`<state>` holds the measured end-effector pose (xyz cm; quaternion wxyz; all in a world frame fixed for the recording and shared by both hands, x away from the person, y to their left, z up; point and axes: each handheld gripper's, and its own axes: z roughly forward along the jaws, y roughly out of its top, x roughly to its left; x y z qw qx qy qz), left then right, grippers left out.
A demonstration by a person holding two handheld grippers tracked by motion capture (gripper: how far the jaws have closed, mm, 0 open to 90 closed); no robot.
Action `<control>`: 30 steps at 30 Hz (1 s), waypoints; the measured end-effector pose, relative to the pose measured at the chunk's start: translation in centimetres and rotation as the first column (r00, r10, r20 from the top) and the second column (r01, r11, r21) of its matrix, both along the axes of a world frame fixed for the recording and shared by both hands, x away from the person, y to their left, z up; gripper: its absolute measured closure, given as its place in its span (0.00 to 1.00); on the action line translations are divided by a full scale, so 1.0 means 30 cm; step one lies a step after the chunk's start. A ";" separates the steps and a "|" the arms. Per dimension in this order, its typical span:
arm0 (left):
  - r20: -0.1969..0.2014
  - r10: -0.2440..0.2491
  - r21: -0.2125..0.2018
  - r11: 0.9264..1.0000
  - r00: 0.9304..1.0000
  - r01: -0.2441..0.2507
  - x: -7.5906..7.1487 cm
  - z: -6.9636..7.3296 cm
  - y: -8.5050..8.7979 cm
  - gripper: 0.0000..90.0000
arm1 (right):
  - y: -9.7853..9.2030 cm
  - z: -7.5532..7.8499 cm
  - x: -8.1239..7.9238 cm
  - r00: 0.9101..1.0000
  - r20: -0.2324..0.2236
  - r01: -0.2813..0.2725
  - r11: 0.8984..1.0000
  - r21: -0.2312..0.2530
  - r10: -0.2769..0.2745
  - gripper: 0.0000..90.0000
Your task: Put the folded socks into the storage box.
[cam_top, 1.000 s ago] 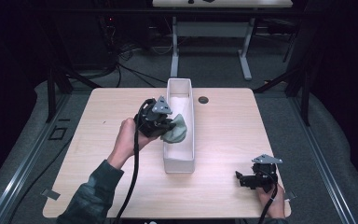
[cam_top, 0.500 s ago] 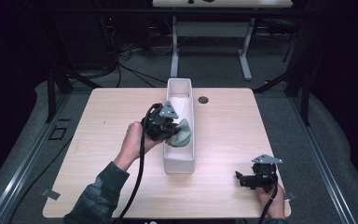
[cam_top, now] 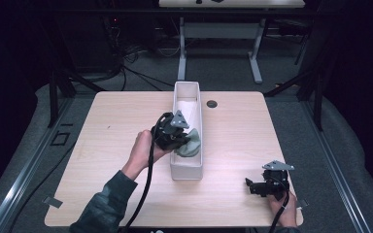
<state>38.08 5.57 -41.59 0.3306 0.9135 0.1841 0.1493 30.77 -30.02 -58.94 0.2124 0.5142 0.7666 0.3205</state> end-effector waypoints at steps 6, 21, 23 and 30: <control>-0.013 0.001 0.008 1.000 1.000 -0.001 0.009 -0.014 0.004 0.91 | 0.000 0.000 0.000 1.000 0.001 0.001 1.000 0.000 -0.001 0.01; -0.060 -0.010 0.056 0.998 0.998 0.013 0.029 -0.048 -0.011 0.90 | 0.000 0.001 0.000 1.000 0.000 0.002 1.000 -0.003 -0.002 0.01; -0.062 -0.013 0.065 0.998 0.998 0.017 0.034 -0.052 -0.017 0.90 | 0.000 0.001 0.000 1.000 -0.001 0.001 1.000 -0.003 -0.001 0.01; -0.078 -0.017 0.085 0.996 0.997 0.023 0.046 -0.066 -0.035 0.90 | 0.000 0.000 0.000 1.000 0.001 0.000 1.000 0.001 0.000 0.01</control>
